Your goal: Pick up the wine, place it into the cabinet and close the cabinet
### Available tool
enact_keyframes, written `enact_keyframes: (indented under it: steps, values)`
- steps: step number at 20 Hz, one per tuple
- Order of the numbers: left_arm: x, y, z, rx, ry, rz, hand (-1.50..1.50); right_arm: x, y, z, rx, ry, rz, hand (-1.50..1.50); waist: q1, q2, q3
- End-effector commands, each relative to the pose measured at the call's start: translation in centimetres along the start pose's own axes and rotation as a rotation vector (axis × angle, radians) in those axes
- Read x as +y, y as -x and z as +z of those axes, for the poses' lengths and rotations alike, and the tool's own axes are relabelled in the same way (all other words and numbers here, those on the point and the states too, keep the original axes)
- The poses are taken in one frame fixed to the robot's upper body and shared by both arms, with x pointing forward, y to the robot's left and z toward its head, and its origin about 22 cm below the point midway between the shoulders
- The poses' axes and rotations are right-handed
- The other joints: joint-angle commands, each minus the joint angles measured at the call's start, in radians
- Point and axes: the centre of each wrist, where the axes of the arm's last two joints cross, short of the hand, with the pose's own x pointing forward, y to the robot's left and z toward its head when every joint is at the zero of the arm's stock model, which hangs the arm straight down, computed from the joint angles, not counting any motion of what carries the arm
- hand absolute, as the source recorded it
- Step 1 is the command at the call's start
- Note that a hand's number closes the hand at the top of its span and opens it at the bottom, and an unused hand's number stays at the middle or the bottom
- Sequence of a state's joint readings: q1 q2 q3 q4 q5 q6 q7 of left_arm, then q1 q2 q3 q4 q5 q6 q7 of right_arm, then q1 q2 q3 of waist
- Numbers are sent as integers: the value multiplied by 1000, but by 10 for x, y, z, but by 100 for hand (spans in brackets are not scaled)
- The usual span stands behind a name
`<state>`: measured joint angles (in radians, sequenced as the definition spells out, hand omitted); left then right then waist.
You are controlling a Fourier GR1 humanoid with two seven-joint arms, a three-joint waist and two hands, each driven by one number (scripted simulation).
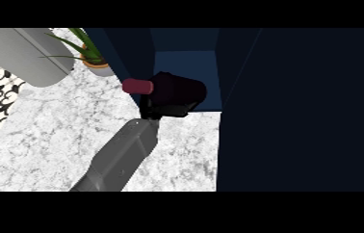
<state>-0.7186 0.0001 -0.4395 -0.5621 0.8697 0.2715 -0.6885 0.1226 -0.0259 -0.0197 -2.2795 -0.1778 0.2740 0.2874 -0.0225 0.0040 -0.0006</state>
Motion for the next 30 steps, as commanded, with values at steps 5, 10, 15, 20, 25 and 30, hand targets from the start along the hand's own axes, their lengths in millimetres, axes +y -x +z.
enact_keyframes:
  steps: [5,10,15,20,25,30]
  values:
    - [-16,-14,-20,-5,-3,32,150,4,-5,-3,14,-11,-14,-150,-6,0,0]
    - [-6,-13,-30,-19,1,31,150,-8,0,-22,4,-20,-5,-150,-10,6,0]
    - [-14,-23,-42,-9,-61,-30,150,-16,0,-25,-13,-8,-4,-150,-27,9,0]
    - [-3,-18,-43,46,-66,-49,150,-18,7,-19,-10,-37,-17,-150,-23,9,0]
    - [13,-9,-37,34,-109,-36,150,3,-9,-10,-7,-54,-18,-150,-38,13,-1]
    - [21,-6,-35,-40,-166,-20,150,5,-7,-15,-13,-36,-9,-150,-20,10,-1]
